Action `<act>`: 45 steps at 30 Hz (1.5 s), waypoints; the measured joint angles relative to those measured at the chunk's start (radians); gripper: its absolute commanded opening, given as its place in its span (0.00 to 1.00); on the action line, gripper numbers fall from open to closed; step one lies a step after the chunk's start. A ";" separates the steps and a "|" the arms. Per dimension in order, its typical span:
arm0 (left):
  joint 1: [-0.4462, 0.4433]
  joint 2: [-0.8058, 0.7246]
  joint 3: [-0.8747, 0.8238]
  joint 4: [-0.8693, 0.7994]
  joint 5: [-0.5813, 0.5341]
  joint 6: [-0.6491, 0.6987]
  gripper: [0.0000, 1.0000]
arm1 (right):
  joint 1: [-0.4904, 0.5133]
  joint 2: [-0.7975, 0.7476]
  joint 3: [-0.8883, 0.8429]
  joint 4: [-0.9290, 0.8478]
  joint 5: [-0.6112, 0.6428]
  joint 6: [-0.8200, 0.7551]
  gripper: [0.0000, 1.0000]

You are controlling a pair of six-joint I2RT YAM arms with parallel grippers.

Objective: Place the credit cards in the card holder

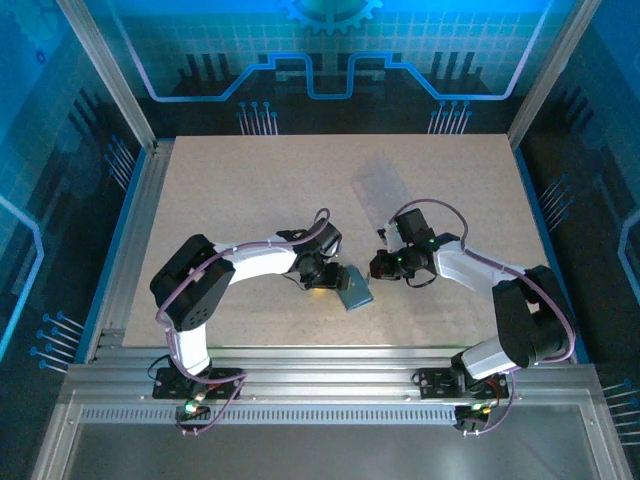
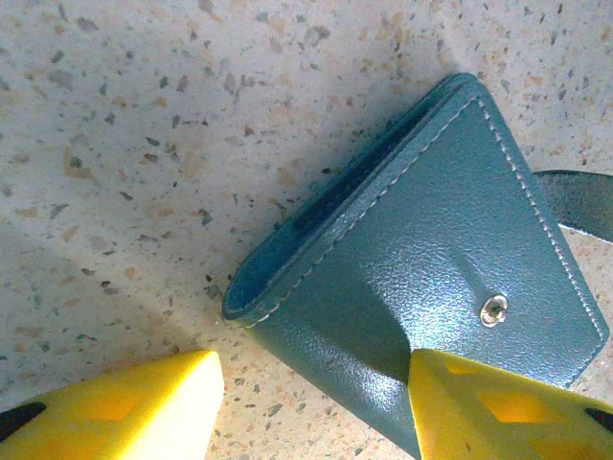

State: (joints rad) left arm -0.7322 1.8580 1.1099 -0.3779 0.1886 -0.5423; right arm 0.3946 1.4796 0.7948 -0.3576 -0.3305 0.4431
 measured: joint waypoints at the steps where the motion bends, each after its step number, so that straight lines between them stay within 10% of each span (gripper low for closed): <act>1: 0.000 0.000 0.000 0.000 0.000 0.000 0.56 | 0.002 0.000 0.002 -0.001 0.000 -0.004 0.00; 45: 0.016 0.006 0.000 0.002 0.037 0.002 0.56 | 0.135 0.191 0.133 -0.018 0.002 -0.067 0.00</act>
State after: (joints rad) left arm -0.7162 1.8645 1.1099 -0.3759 0.2260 -0.5400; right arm 0.5301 1.6707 0.9276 -0.3759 -0.3283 0.3763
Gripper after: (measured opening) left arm 0.561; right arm 0.064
